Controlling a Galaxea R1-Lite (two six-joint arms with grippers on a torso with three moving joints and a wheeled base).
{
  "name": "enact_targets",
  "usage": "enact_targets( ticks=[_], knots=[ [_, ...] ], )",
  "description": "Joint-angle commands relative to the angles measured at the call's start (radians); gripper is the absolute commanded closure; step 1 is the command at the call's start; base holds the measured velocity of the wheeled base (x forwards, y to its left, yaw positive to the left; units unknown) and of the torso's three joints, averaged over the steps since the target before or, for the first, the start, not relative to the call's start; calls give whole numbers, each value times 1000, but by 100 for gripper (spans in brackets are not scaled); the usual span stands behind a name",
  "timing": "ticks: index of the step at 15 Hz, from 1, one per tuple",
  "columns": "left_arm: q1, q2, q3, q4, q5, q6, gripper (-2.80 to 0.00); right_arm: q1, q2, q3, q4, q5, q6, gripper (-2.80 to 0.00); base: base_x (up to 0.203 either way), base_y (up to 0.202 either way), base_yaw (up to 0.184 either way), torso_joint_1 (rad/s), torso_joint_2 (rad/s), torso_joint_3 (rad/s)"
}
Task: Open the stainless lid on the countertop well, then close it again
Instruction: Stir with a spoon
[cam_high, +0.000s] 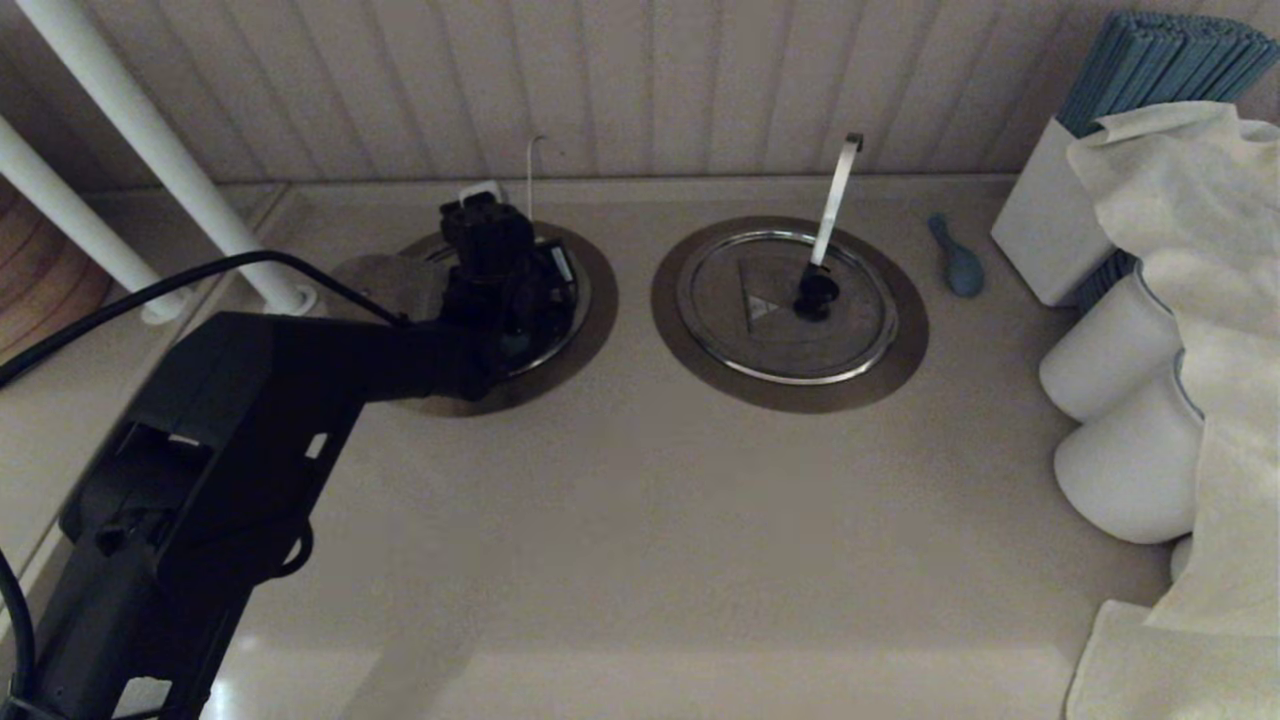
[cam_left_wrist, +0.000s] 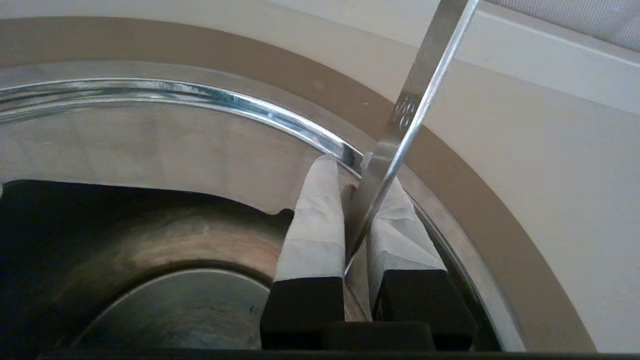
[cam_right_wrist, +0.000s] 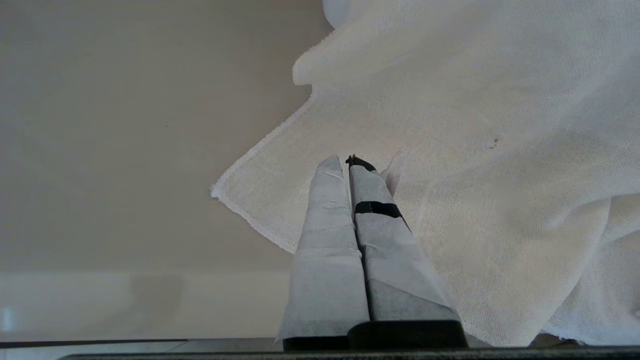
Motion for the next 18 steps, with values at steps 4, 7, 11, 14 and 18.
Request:
enact_targets(
  ticks=[4,7,11,14,18],
  knots=[
    [14,-58,0,-9,5,-5,0,0,0,0,0,0,-1,0,0,0,0,0,0,0],
    [53,-119,13,-8,6,-24,0,0,0,0,0,0,-1,0,0,0,0,0,0,0],
    [61,-158,63,-8,0,-29,0,0,0,0,0,0,-1,0,0,0,0,0,0,0],
    [60,-233,129,-7,-7,-29,0,0,0,0,0,0,-1,0,0,0,0,0,0,0],
    [47,-340,247,-6,-66,-27,0,2,0,0,0,0,-1,0,0,0,0,0,0,0]
  ],
)
